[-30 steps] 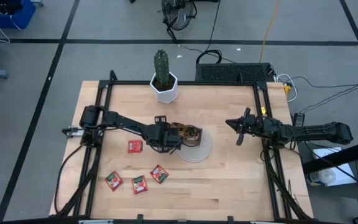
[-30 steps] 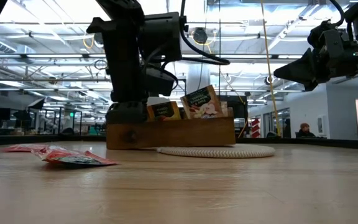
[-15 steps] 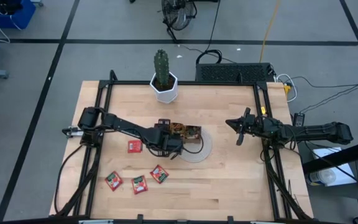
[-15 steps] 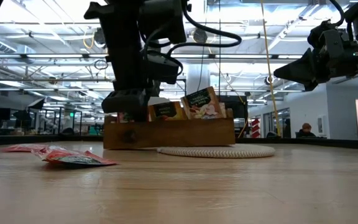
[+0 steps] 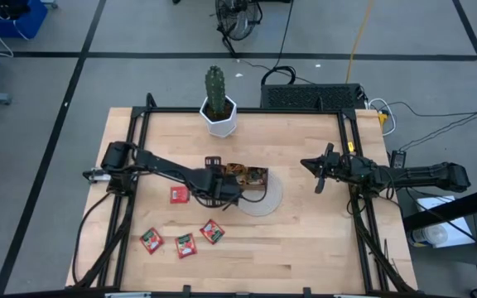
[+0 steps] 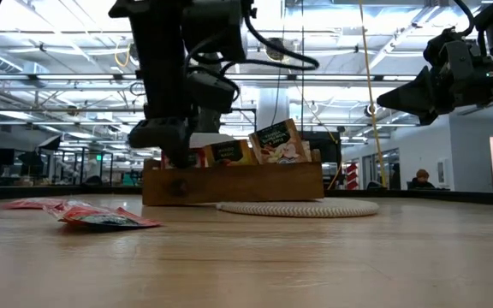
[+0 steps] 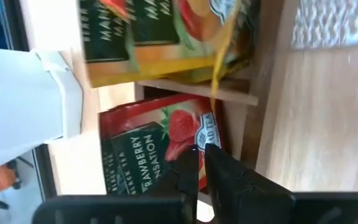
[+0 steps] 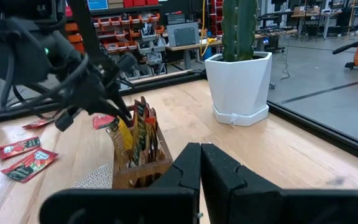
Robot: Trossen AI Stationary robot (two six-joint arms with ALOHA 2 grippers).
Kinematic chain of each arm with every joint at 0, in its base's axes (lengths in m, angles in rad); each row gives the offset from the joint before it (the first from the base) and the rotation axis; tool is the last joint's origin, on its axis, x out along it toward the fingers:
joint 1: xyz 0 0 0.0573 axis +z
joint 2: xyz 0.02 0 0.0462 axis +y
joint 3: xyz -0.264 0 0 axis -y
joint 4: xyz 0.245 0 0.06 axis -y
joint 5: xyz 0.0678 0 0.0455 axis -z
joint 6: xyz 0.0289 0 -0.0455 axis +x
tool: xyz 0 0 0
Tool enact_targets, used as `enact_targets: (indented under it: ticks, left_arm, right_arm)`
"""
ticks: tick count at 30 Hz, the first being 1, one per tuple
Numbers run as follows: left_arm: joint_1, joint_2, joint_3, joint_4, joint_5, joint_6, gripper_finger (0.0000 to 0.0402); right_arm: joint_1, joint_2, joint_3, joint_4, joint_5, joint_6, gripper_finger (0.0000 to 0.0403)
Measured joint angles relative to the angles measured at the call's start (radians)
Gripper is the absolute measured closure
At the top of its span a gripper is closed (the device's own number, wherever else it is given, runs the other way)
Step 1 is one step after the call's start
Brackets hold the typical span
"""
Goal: Pick & Place Tea
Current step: Put the red tea bag into the left section of the wooden organizer
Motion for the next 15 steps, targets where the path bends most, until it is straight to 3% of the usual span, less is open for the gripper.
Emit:
enact_targets:
  ticks: [8,12,15]
  left_arm:
    - [-0.045,-0.157,0.000,-0.030,0.007,-0.121,0.0379]
    - [-0.062,-0.262,-0.005,-0.198,0.048,-0.295,0.0385]
    - [-0.057,-0.320,-0.029,-0.293,0.104,-0.486,0.0363]
  right_arm:
    - [0.000,0.000,0.000,0.000,0.000,0.000,0.0403]
    - [0.000,0.000,0.000,0.000,0.000,0.000,0.0403]
    - [0.000,0.000,0.000,0.000,0.000,0.000,0.0403]
